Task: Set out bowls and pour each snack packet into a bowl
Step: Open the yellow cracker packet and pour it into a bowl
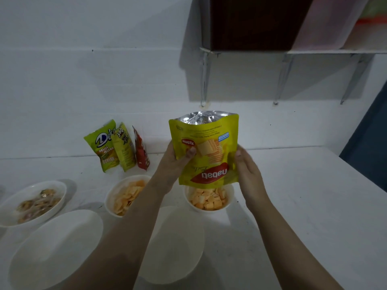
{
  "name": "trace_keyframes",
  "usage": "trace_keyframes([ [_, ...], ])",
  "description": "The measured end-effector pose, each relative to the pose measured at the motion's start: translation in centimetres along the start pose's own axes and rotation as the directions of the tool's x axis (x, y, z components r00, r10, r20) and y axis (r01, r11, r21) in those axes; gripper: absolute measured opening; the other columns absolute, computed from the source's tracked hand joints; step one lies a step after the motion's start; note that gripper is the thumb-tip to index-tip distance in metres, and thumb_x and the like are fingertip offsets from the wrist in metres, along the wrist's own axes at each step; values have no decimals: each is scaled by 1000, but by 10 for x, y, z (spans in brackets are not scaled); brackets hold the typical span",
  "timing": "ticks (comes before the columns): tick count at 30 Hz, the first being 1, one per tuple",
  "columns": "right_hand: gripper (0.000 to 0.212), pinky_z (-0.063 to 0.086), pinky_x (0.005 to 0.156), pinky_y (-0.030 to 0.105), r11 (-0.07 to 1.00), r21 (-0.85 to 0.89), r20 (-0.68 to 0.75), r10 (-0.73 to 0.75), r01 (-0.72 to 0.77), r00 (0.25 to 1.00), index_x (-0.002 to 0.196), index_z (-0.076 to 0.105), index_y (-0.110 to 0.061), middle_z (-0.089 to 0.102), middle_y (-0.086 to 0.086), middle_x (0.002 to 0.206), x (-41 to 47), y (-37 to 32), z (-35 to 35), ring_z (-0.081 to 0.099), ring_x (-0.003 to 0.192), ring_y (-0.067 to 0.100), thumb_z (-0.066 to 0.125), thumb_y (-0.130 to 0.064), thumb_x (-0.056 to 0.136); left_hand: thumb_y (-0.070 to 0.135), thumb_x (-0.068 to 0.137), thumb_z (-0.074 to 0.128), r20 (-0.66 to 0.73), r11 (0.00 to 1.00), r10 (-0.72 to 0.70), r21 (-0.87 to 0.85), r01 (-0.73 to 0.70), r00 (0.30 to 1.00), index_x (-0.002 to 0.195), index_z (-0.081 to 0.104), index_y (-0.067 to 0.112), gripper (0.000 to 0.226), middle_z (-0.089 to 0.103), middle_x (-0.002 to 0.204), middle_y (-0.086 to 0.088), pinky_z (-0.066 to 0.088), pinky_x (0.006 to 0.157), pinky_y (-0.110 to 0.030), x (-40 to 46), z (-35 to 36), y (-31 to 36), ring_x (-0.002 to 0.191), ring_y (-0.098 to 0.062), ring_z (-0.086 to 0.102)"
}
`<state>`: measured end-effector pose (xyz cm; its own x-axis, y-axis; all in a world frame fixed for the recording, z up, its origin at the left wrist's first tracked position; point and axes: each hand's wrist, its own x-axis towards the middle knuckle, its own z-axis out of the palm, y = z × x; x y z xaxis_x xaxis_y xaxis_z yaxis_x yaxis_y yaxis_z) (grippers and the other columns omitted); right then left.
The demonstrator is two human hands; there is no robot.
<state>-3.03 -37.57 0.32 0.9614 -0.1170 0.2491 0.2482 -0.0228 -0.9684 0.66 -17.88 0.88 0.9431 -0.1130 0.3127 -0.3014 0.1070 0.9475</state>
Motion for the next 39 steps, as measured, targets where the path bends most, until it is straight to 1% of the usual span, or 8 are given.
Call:
trace_keyframes([
  [4,28,54,90,23,998,2,35,-61,61,997,126,60,-38,71,-18,114,5,-8,1,65,109,1,44,-40,103,37,80,75,56,1000,-15,-13,16,998,134,51,17,62,65,127,-8,53,95,-49,-1,-2,0,118,-26,62],
  [8,23,55,74,15,996,65,98,-75,68,992,123,58,-35,75,-18,99,10,-19,-2,69,95,-1,50,-32,101,49,68,82,73,994,-45,-91,52,996,134,53,20,78,66,126,-7,53,94,-44,1,-3,14,118,-26,62],
  [14,40,58,79,24,987,136,73,-94,84,993,129,60,-22,75,-9,104,21,-35,-6,71,98,4,58,-39,93,35,70,81,35,997,-54,-47,55,998,113,68,21,47,74,108,-3,55,87,-38,7,-2,25,104,-21,68],
  [18,18,55,70,19,984,124,-16,-128,130,992,107,74,-14,77,-8,88,30,-41,-2,72,81,4,65,-21,93,13,82,73,-55,999,-50,-8,50,997,106,72,14,24,76,95,0,55,75,-27,4,-1,24,89,-14,72],
  [21,18,55,66,19,979,138,-61,-143,150,988,103,75,-5,77,-4,83,31,-41,-1,72,76,8,66,-16,92,18,84,70,-41,997,-71,-30,70,997,111,70,9,29,76,100,-4,57,75,-27,2,-1,23,92,-18,72],
  [32,35,60,82,41,982,181,159,31,-60,987,101,74,-8,77,14,100,29,-39,-3,74,90,28,76,-29,74,18,94,58,-122,998,-41,-42,36,992,111,68,4,24,76,94,-1,56,70,-23,4,-3,33,88,-14,72],
  [36,16,61,78,40,988,142,81,46,-57,996,90,76,-8,77,13,92,33,-46,1,75,82,27,76,-22,83,16,97,54,-91,999,-39,2,39,995,108,68,5,21,76,85,7,55,65,-18,2,-3,33,81,-6,72],
  [39,10,60,69,35,988,143,52,50,-57,997,87,76,-10,78,8,86,34,-50,3,75,77,23,75,-20,85,24,98,51,-88,997,-71,-12,70,994,103,70,12,23,77,92,2,59,77,-31,2,-5,36,89,-16,72],
])
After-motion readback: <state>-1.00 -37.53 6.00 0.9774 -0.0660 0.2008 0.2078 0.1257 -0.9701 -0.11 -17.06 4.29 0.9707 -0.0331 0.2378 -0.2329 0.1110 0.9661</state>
